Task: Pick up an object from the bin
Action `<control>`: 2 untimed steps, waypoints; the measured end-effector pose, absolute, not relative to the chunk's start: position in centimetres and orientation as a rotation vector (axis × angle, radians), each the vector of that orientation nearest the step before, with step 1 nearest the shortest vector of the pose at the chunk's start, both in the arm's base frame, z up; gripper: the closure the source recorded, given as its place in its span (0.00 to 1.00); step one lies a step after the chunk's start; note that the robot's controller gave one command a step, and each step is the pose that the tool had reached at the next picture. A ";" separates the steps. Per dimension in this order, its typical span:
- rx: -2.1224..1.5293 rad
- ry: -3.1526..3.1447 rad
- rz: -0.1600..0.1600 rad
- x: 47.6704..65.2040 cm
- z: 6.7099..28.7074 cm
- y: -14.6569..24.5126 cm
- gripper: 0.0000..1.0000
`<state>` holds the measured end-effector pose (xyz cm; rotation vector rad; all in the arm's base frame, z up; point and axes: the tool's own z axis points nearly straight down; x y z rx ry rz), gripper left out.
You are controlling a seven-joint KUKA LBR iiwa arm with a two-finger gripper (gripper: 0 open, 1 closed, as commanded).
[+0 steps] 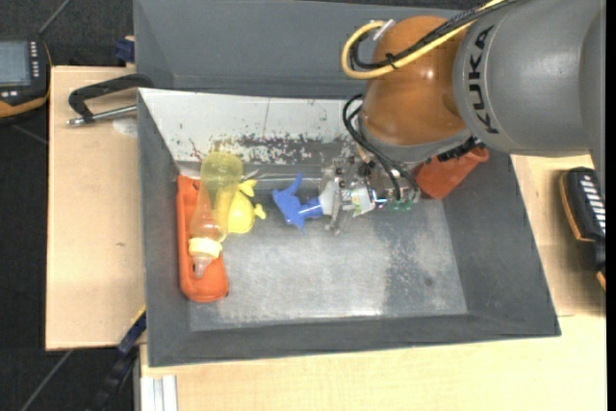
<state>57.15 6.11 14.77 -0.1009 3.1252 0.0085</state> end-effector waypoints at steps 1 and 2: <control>-0.078 3.132 0.009 56.1 18.1 6.5 1.00; -0.057 3.107 0.012 57.0 17.9 6.6 1.00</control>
Offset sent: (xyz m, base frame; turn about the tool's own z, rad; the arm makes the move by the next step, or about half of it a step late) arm 0.0087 0.0003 -0.0777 0.0555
